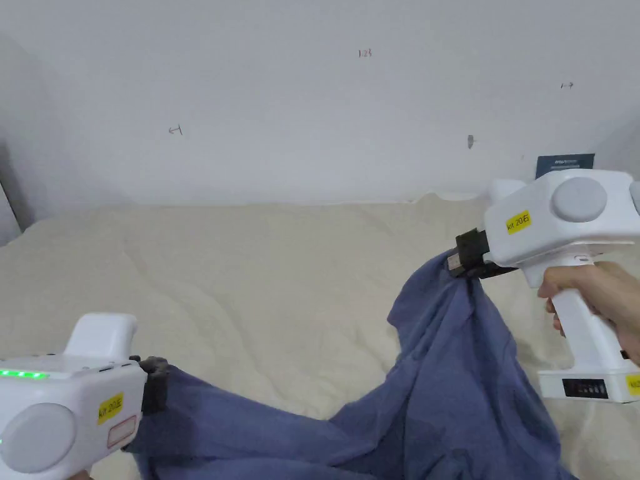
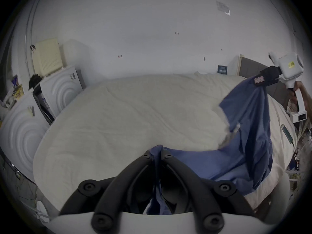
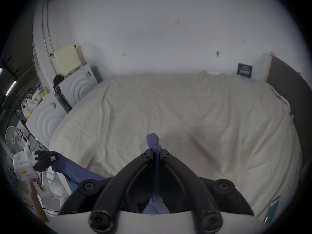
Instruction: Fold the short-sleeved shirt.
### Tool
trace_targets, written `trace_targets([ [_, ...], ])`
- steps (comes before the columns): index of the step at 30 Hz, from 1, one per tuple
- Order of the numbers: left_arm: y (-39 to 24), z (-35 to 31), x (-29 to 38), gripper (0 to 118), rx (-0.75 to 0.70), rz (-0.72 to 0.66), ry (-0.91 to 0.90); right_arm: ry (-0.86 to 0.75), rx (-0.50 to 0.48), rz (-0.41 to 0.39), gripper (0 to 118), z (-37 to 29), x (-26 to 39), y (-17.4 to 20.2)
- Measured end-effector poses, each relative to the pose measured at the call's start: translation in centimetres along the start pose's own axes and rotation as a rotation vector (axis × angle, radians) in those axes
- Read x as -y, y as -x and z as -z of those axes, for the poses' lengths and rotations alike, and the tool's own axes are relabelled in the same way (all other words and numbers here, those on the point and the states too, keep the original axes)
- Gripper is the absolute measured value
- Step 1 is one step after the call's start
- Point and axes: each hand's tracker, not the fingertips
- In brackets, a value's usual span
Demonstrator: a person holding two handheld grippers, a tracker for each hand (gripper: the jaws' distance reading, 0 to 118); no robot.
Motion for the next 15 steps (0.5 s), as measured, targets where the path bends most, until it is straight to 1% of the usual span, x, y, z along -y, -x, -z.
trace_targets([
  [3, 0.6, -1.9, -2.6, 7, -0.025, -0.014, -0.060, -0.068, 0.028, 0.009, 5, -4.7, -1.3, -1.4],
  [5, 1.2, -3.0, -4.5, 7, -0.062, -0.027, -0.103, -0.111, 0.056, 0.033, 5, -7.4, -2.2, -2.3],
  [6, 1.3, -3.7, -5.6, 7, -0.074, -0.012, -0.115, -0.130, 0.063, 0.044, 5, -9.0, -2.8, -2.9],
  [8, 2.0, -4.4, -7.6, 7, -0.101, -0.032, -0.156, -0.178, 0.073, 0.065, 5, -11.4, -3.7, -3.7],
  [10, 2.7, -5.3, -9.9, 7, -0.083, -0.072, -0.205, -0.227, 0.086, 0.085, 5, -14.1, -4.8, -4.5],
  [15, 3.2, -7.1, -15.8, 7, -0.090, -0.062, -0.291, -0.305, 0.084, 0.119, 5, -18.7, -8.0, -5.6],
])
